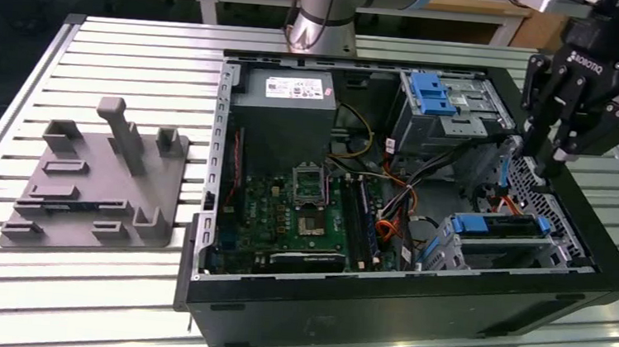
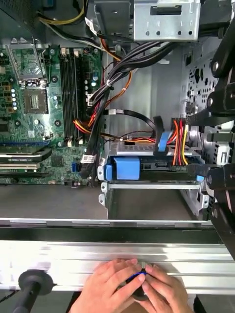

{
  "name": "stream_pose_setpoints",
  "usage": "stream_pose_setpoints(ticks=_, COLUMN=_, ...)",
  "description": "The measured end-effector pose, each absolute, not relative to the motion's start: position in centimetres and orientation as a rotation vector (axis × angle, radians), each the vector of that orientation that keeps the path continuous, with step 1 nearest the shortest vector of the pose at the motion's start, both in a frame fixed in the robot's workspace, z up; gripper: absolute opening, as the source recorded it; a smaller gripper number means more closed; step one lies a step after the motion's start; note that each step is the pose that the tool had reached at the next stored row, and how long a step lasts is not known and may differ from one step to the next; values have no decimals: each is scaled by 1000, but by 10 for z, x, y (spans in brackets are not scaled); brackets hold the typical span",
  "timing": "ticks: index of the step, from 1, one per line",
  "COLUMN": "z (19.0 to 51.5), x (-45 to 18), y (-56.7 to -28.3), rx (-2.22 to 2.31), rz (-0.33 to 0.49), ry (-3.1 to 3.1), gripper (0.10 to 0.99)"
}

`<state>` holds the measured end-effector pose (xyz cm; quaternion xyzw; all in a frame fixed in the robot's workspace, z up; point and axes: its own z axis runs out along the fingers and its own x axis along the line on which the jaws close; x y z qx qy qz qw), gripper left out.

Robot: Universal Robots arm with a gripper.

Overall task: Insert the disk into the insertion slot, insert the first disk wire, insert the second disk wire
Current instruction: 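Insert the second disk wire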

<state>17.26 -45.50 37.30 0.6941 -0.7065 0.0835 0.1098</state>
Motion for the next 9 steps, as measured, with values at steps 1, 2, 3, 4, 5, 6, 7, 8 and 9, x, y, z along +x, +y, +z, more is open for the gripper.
stream_pose_setpoints(ticks=1, z=372, x=171, y=-453, rx=2035, rz=255, ry=-2072, gripper=439)
stream_pose_setpoints(ticks=2, z=372, x=168, y=-450, rx=2030, rz=264, ry=-2066, gripper=439)
stream_pose_setpoints(ticks=3, z=371, x=166, y=-448, rx=2025, rz=271, ry=-2062, gripper=439)
stream_pose_setpoints(ticks=4, z=370, x=162, y=-447, rx=2021, rz=278, ry=-2058, gripper=439)
stream_pose_setpoints(ticks=5, z=369, x=159, y=-445, rx=2017, rz=285, ry=-2054, gripper=439)
stream_pose_setpoints(ticks=6, z=368, x=155, y=-444, rx=2013, rz=292, ry=-2051, gripper=439)
stream_pose_setpoints(ticks=7, z=368, x=151, y=-443, rx=2010, rz=297, ry=-2047, gripper=439)
stream_pose_setpoints(ticks=8, z=367, x=149, y=-442, rx=2007, rz=303, ry=-2044, gripper=439)
stream_pose_setpoints(ticks=9, z=366, x=148, y=-442, rx=2007, rz=307, ry=-2040, gripper=439)
